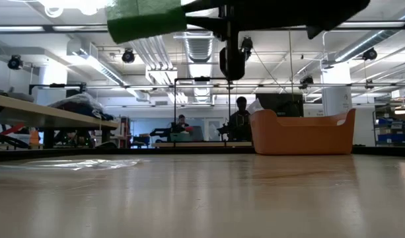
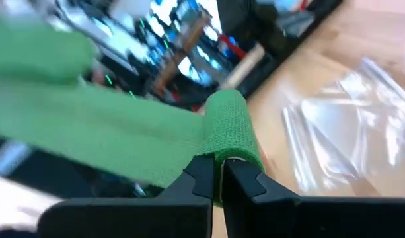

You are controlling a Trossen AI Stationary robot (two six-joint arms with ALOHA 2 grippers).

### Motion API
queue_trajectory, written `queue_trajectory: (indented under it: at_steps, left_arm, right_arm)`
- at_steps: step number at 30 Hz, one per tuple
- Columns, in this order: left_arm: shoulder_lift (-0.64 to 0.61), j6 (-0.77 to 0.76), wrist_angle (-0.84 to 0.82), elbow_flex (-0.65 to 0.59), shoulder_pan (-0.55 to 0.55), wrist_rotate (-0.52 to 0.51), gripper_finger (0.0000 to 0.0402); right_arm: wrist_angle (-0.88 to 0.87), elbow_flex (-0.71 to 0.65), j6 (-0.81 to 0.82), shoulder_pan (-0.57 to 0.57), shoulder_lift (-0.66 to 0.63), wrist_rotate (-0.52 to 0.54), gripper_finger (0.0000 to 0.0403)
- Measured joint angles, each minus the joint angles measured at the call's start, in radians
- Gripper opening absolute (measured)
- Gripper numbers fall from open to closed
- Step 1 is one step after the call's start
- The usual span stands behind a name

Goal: Roll bandage
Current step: Roll the green bandage

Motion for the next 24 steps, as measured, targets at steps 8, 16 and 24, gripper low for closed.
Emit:
queue_trajectory:
  at_steps: [8, 16, 24]
  left_arm:
    - [0.061, -0.051, -0.019, 0.0, -0.016, 0.003, 0.0]
    - [0.13, -0.12, -0.027, 0.0, -0.089, 0.003, 0.0]
    - [0.196, -0.253, -0.037, -0.021, -0.096, 0.002, 0.0]
  right_arm:
    - [0.212, -0.05, 0.058, -0.094, -0.002, -0.021, 0.0003]
    - [0.324, -0.038, 0.049, -0.216, -0.021, -0.115, 0.0003]
    - [0.303, 0.113, -0.064, -0.27, -0.068, -0.296, 0.0003]
